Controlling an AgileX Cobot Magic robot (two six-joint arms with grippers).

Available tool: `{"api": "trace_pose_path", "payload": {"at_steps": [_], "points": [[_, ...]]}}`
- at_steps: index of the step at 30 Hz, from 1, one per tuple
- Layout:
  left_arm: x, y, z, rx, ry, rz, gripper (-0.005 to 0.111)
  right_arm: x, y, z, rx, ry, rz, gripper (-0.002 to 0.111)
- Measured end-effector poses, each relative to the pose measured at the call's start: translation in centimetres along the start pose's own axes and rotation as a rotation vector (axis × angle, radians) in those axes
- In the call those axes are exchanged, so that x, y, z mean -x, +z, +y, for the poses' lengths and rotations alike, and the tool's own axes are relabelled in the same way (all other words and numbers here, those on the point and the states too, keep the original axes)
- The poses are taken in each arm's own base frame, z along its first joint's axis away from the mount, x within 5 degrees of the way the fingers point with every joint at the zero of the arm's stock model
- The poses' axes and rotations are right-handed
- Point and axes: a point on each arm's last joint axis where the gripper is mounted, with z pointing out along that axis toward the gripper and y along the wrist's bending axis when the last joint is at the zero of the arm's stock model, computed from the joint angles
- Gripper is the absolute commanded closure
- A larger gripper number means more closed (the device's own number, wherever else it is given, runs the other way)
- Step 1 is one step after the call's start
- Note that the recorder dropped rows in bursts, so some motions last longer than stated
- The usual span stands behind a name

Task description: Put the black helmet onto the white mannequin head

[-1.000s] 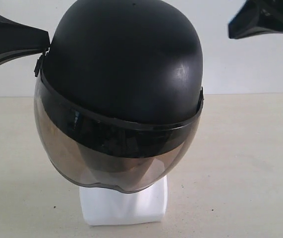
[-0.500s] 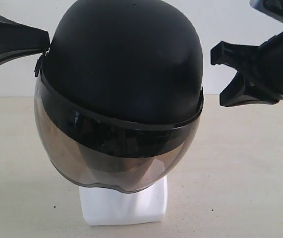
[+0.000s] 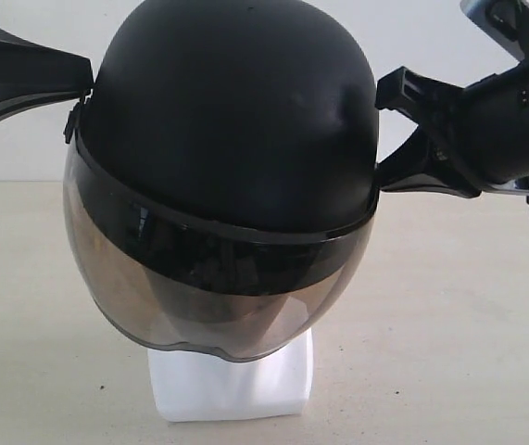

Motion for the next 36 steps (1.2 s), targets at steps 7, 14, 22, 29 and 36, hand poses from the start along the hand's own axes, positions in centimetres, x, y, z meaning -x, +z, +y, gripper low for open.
{"api": "trace_pose_path", "payload": {"at_steps": [7,14,22,29,36], "points": [[0.0,0.0,0.0,0.0,0.008,0.0,0.102,0.1,0.0,0.0,0.016,-0.035,-0.013,0.108],[0.0,-0.1,0.1,0.008,0.011,0.003,0.102,0.4,-0.2,0.2,0.031,-0.054,-0.035,0.108],[-0.1,0.0,0.4,0.019,0.012,0.01,0.102,1.9,-2.2,2.1,0.085,-0.088,-0.101,0.108],[-0.9,0.0,0.9,0.027,-0.007,0.018,0.102,2.6,-2.9,2.9,0.123,-0.083,-0.128,0.108],[-2.5,0.2,2.1,0.077,-0.018,0.047,0.102,2.9,-3.2,3.4,0.164,-0.053,-0.15,0.108]]}}
